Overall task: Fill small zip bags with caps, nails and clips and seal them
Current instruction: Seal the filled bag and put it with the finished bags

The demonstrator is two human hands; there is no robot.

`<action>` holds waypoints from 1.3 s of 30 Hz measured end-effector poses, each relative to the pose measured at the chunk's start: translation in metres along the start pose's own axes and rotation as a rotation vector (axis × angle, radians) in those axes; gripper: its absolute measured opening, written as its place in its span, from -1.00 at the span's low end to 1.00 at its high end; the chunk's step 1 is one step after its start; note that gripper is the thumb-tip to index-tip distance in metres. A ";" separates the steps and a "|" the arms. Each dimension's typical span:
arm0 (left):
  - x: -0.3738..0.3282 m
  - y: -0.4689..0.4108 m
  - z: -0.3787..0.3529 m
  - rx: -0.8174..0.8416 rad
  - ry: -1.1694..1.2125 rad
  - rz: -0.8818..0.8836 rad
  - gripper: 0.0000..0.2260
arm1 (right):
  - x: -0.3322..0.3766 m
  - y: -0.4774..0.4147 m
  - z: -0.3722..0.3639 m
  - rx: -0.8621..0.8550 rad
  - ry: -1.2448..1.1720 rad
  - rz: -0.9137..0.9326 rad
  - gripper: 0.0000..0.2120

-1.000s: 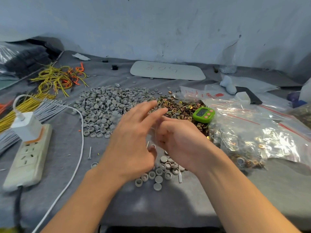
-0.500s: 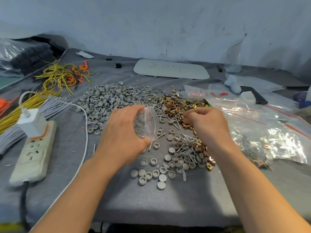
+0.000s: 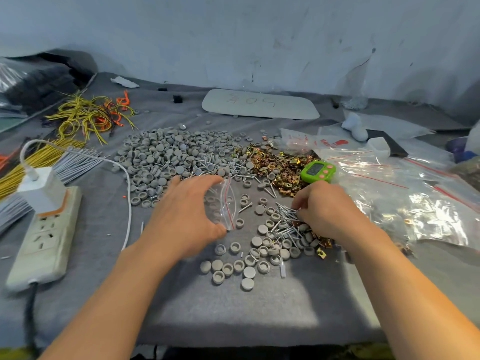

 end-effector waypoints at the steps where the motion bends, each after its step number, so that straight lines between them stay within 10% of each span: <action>1: 0.000 0.001 -0.001 -0.003 -0.001 0.004 -0.17 | 0.002 0.001 0.001 -0.026 -0.002 0.017 -0.76; 12: -0.005 -0.003 -0.010 0.021 0.031 0.000 -0.23 | 0.027 0.021 0.022 -0.288 -0.314 0.146 -0.77; 15: -0.005 -0.006 -0.013 0.006 0.113 0.009 -0.31 | 0.047 0.032 0.015 -0.224 -0.565 0.216 -0.82; 23: -0.014 -0.013 -0.027 0.206 -0.002 0.013 0.15 | 0.048 0.023 -0.003 -0.169 -0.263 0.088 -0.85; 39: -0.027 -0.011 -0.011 0.091 0.629 -0.077 -0.22 | 0.070 0.020 -0.012 0.099 -0.805 0.251 -0.82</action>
Point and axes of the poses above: each hand's wrist, its own y-axis away from the middle knuckle, its own z-axis out of the back of the hand, x = y × z, the point moved 4 cm from there along -y, towards the middle knuckle, and after that the axes turned 13 degrees about -y, right-handed, at the moved point
